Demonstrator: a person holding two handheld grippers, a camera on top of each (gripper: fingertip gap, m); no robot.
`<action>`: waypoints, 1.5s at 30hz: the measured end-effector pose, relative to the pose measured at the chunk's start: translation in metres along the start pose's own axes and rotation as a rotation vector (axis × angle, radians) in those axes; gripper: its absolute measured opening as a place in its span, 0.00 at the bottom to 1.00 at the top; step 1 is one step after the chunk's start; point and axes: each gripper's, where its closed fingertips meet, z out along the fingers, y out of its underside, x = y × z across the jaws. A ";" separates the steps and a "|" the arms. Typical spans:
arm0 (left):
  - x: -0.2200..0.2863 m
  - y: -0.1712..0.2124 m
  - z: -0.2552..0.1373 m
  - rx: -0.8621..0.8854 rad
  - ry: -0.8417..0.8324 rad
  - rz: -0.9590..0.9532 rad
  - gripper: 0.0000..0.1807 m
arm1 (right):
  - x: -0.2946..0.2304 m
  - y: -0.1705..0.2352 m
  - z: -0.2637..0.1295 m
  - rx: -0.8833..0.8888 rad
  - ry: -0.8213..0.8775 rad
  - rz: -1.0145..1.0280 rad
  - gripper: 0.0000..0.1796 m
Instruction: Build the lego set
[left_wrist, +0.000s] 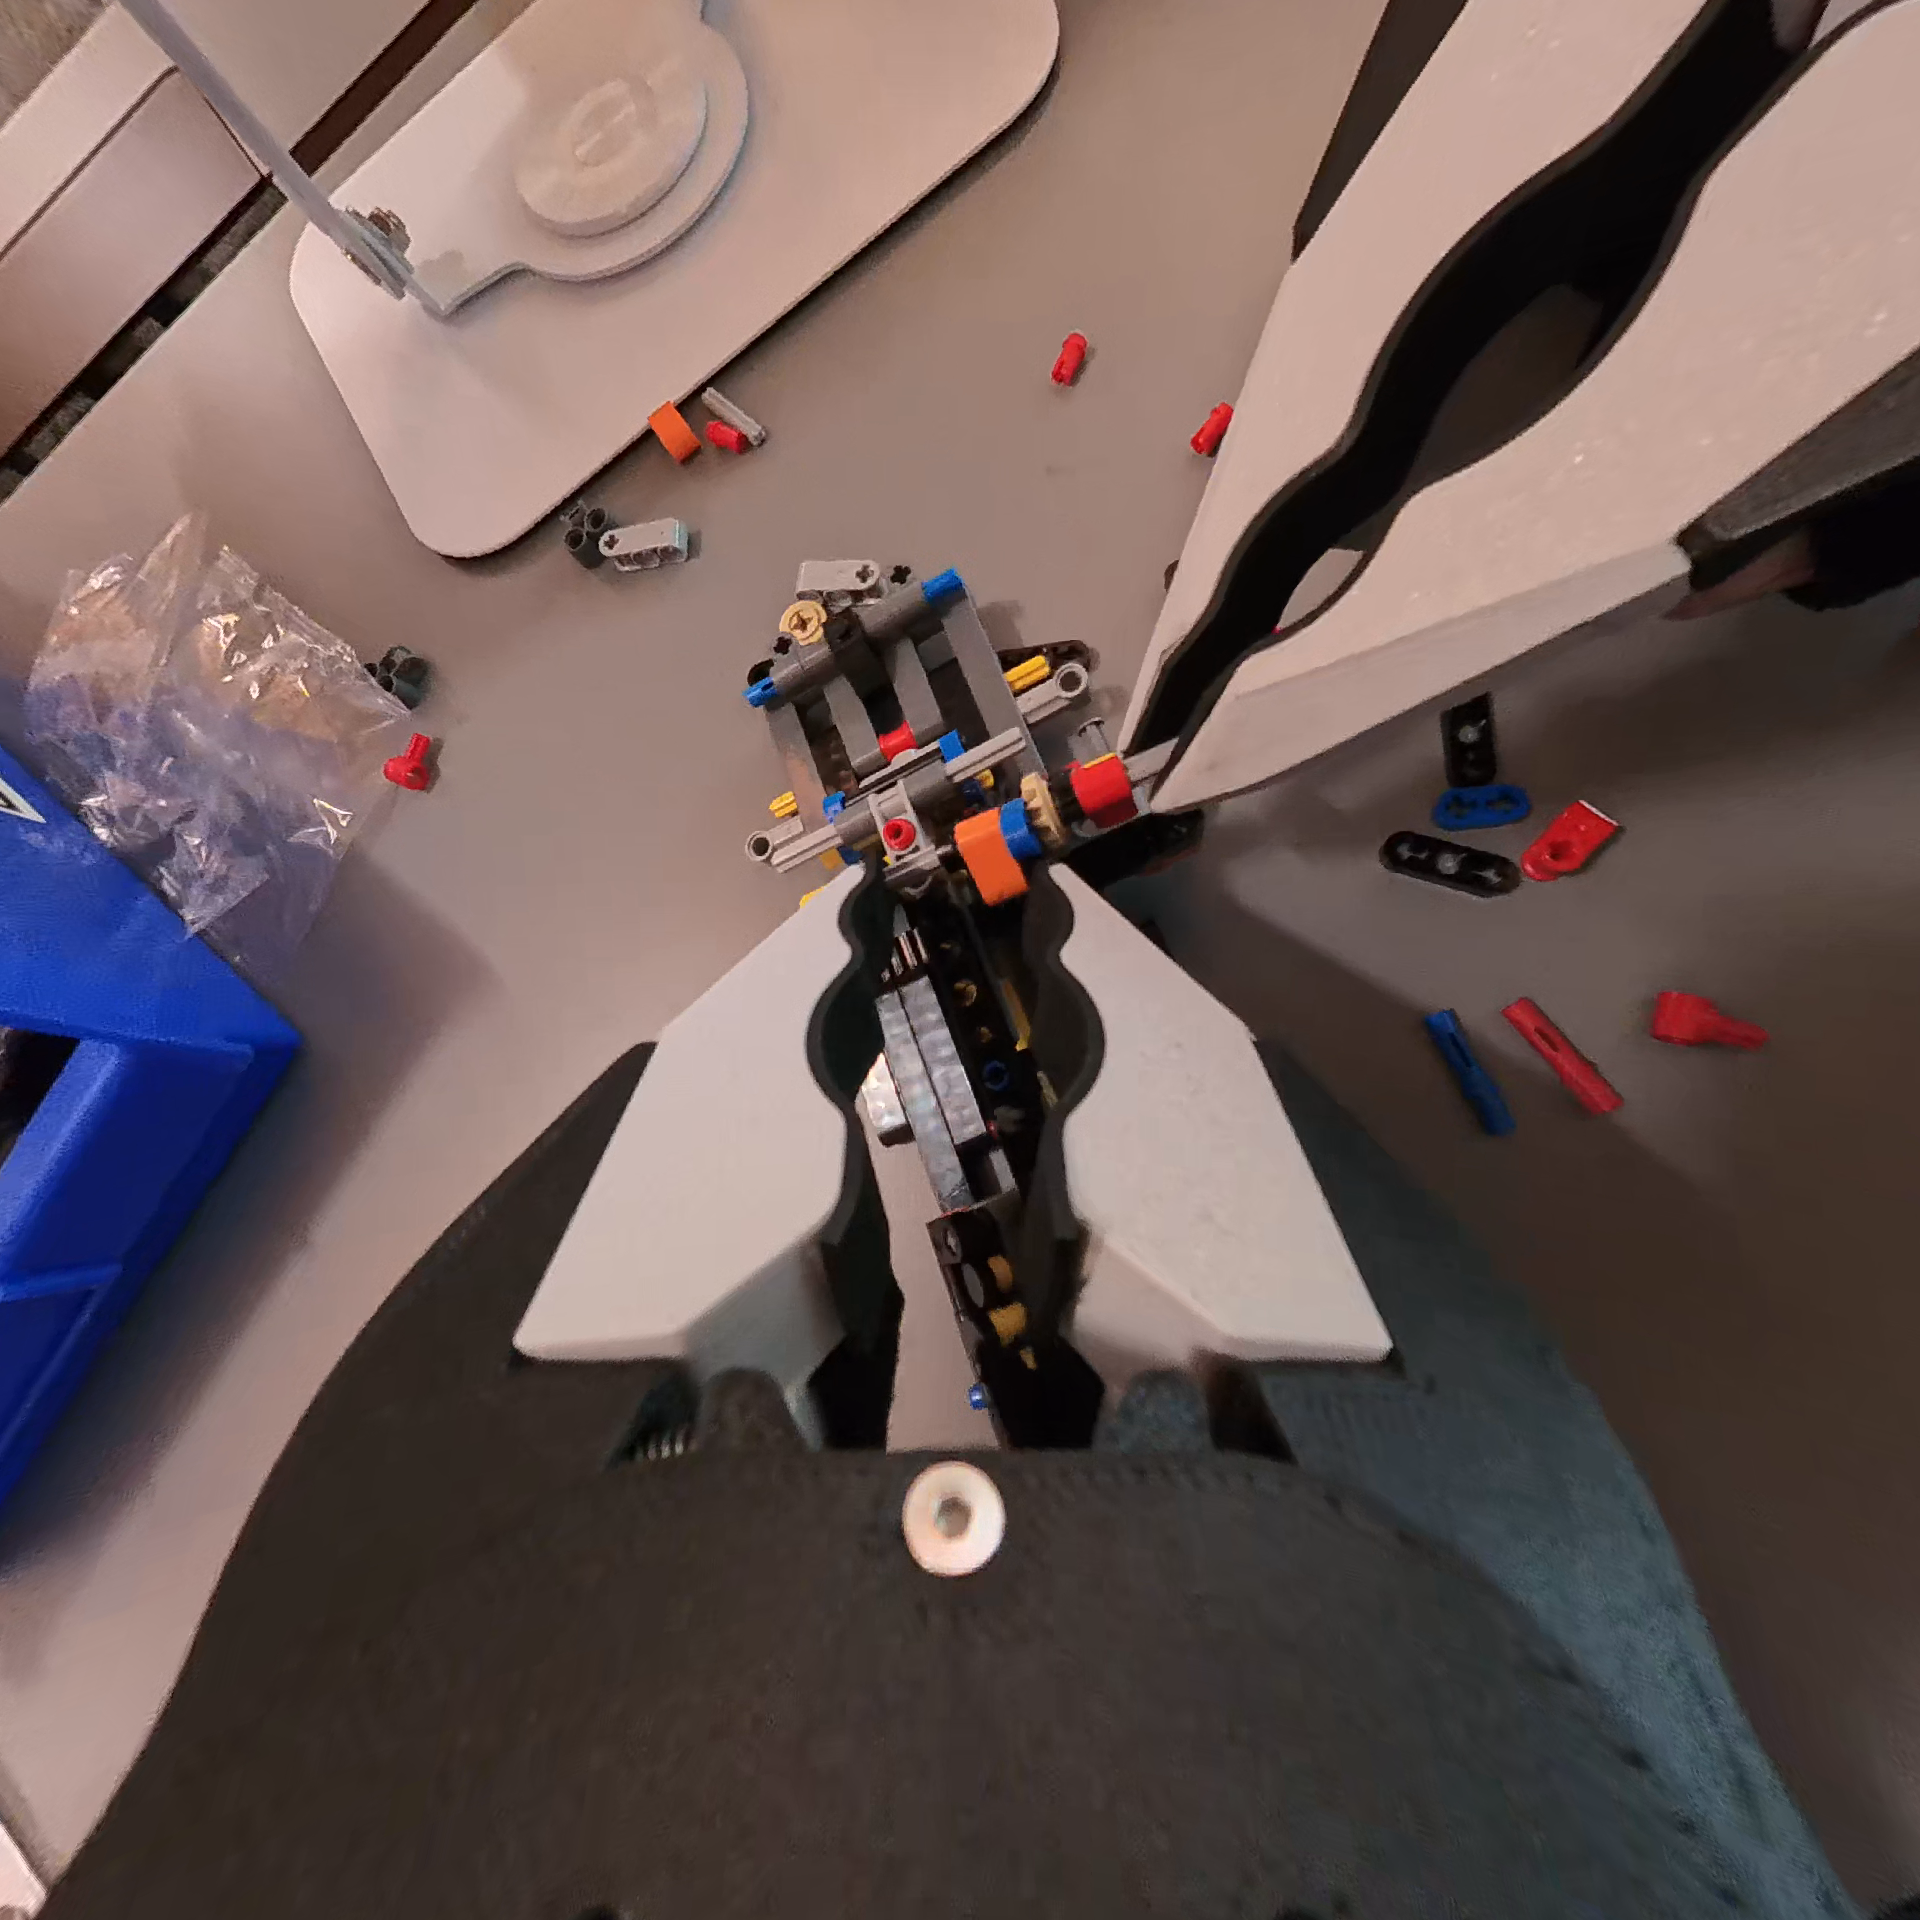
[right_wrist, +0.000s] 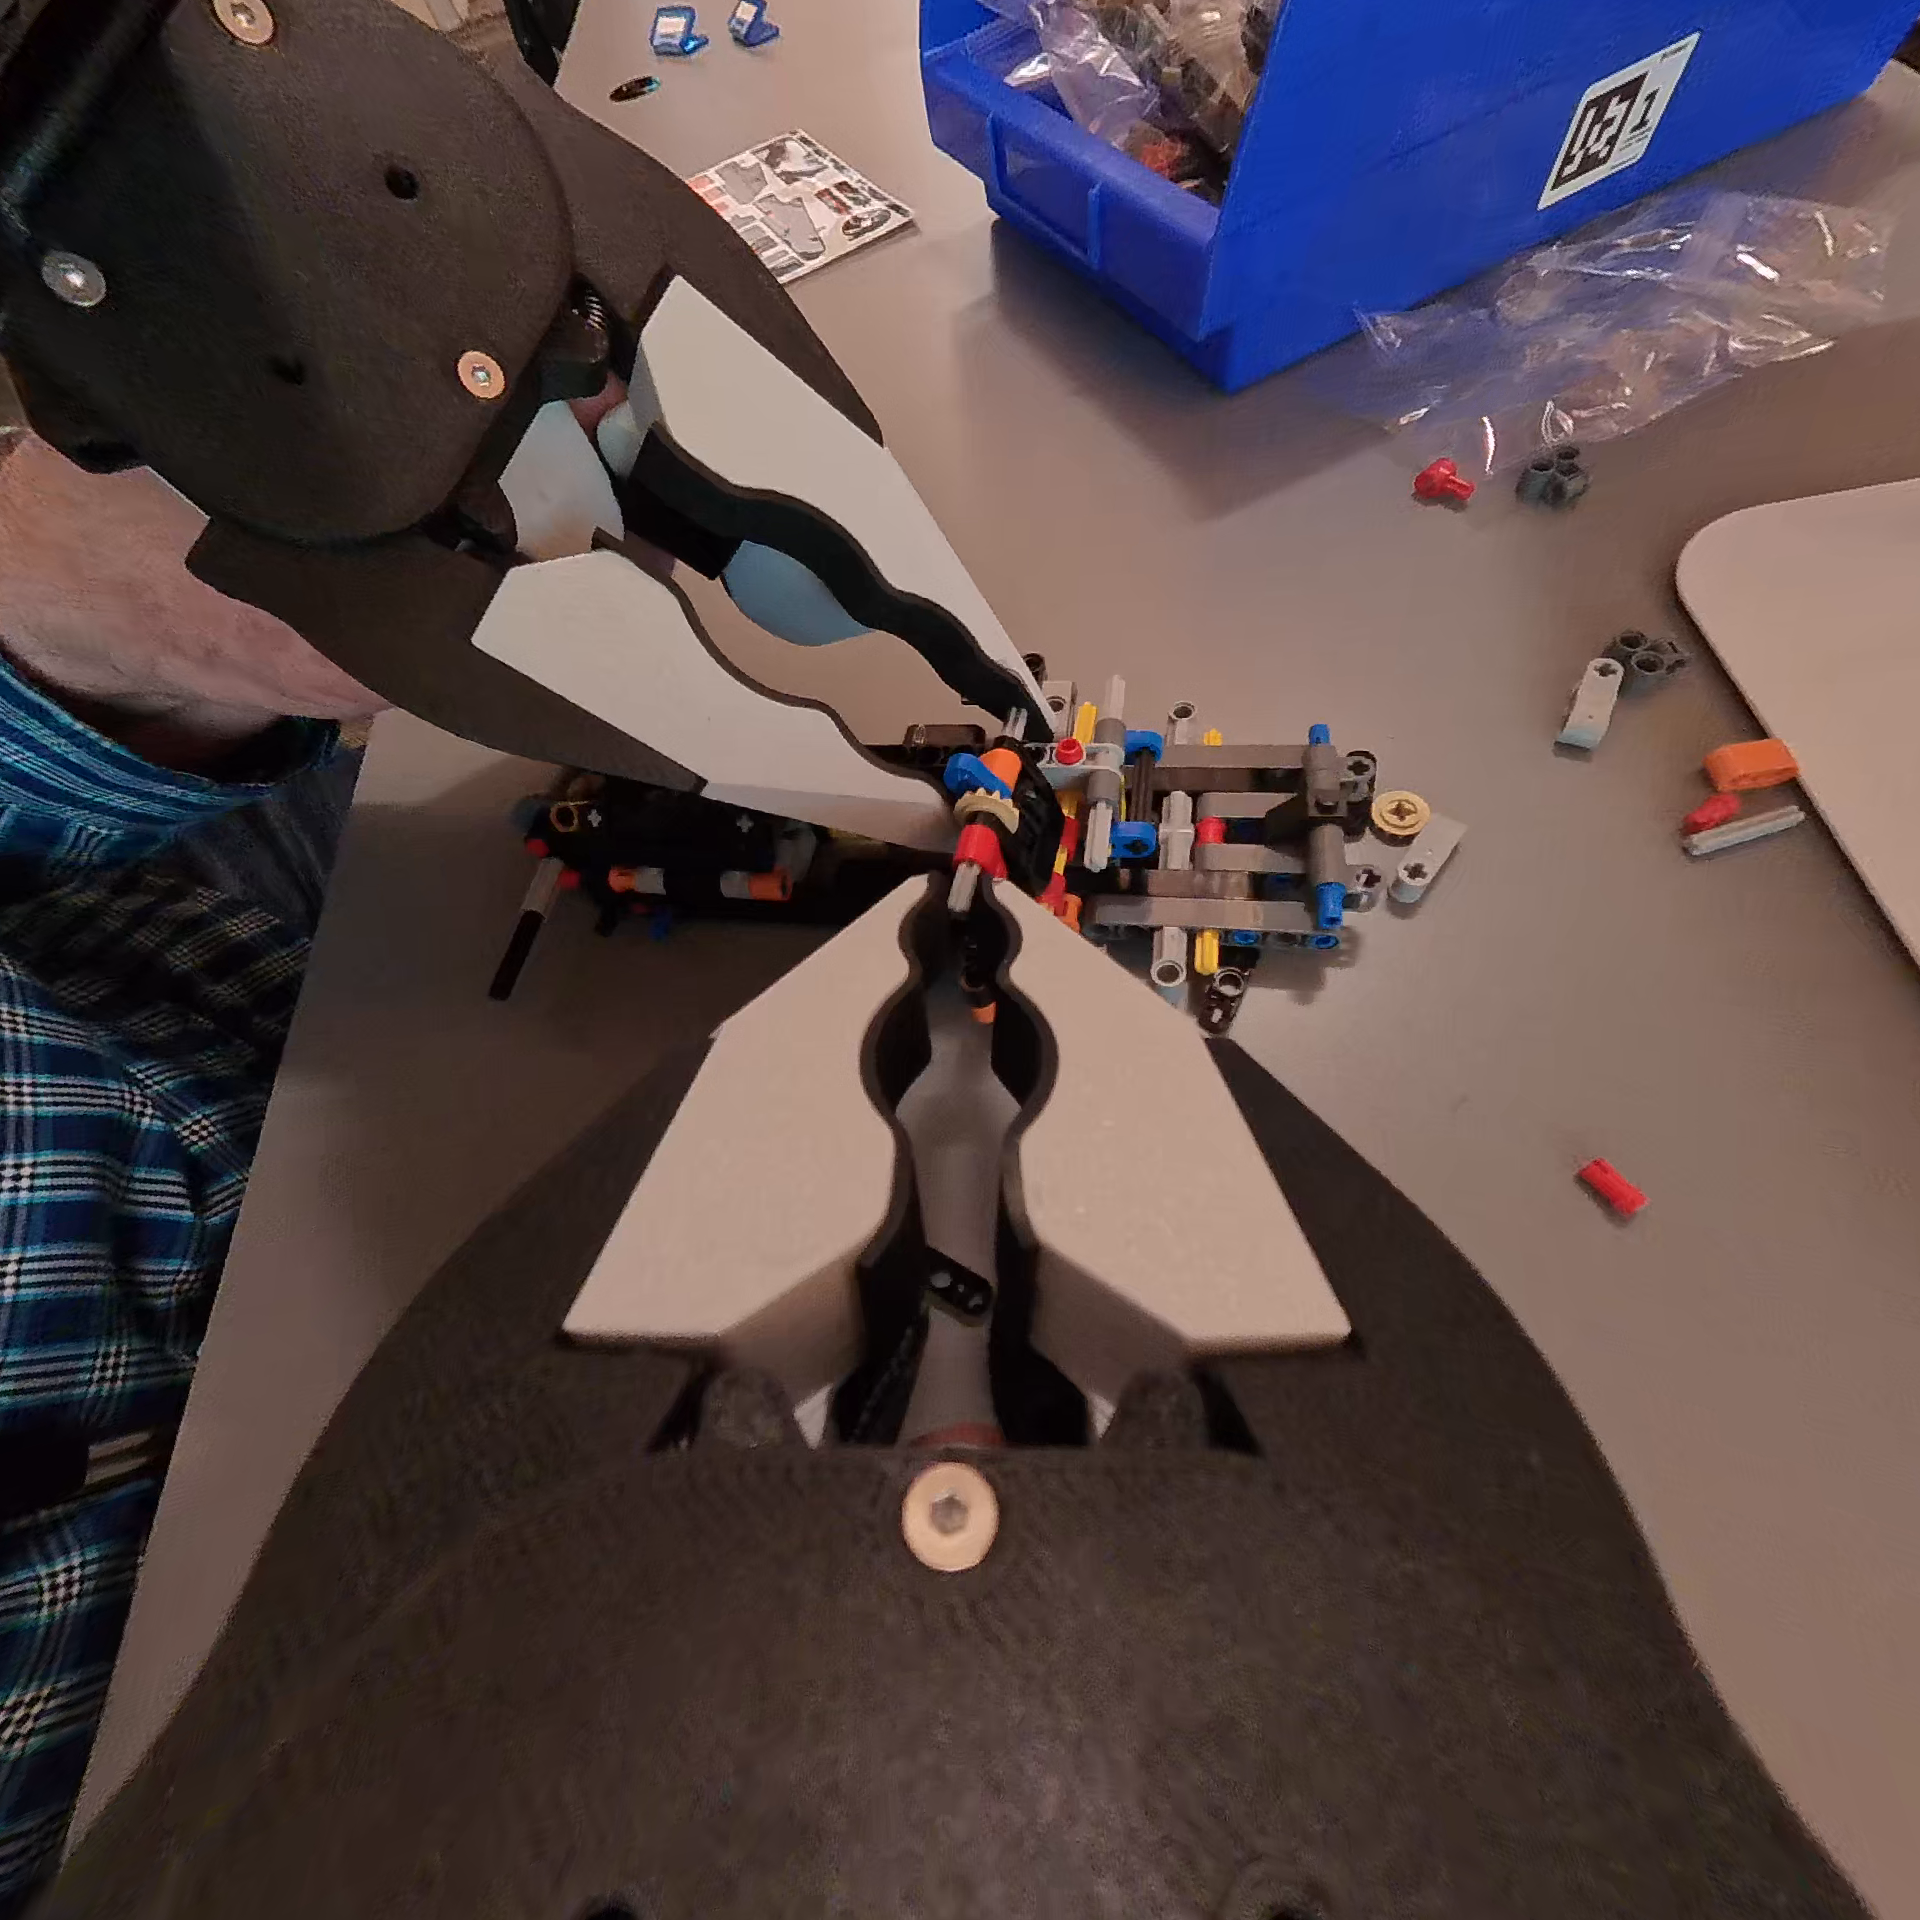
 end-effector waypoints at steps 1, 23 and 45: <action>0.000 0.000 0.000 0.000 0.001 0.009 0.13 | 0.000 0.000 0.000 -0.001 -0.006 0.002 0.01; 0.005 -0.003 0.004 0.011 0.049 0.131 0.11 | -0.009 0.007 -0.001 -0.028 -0.087 0.011 0.02; 0.009 -0.009 0.005 0.050 0.097 0.168 0.10 | -0.013 0.009 -0.005 -0.027 -0.118 0.037 0.03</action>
